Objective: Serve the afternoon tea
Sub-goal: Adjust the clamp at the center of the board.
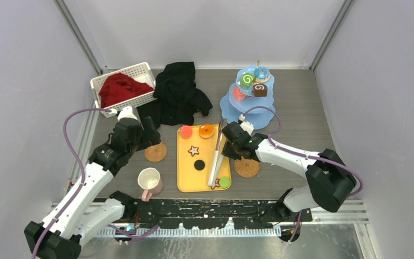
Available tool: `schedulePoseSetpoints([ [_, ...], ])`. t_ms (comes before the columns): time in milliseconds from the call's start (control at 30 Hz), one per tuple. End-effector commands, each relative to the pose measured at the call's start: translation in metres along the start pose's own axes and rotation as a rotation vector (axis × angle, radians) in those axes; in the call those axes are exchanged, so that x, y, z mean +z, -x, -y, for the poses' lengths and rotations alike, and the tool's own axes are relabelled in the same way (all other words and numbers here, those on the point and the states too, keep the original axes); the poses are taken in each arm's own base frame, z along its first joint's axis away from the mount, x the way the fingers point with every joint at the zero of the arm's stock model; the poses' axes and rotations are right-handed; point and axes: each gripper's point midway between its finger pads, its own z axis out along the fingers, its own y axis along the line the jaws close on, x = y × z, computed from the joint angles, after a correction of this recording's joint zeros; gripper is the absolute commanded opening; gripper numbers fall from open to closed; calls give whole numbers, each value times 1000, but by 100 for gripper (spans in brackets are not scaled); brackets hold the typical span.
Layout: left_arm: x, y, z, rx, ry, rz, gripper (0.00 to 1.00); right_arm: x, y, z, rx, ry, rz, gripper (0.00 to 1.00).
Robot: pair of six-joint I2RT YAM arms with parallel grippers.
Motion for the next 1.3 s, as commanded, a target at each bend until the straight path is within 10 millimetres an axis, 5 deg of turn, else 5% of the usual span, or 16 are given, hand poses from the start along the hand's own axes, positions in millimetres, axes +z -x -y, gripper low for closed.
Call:
schedulePoseSetpoints([
  [0,-1,10,4,-14,-14,31,99,-26,9,-36,-70,134,-3,1],
  [267,-1,12,4,-10,-6,30,99,-56,-1,-15,-185,100,-73,1],
  [467,2,13,8,-11,-12,24,99,-79,-10,55,-243,-115,-94,1],
  [567,1,14,9,-8,-10,13,99,-86,4,96,-245,-290,-40,1],
  [767,0,13,6,-5,-2,18,100,-96,36,141,-109,-447,50,1],
  [1033,-3,12,0,2,15,27,99,-91,91,170,70,-509,179,0],
  [1267,-2,18,-1,24,33,32,99,-70,151,198,31,-666,308,0],
])
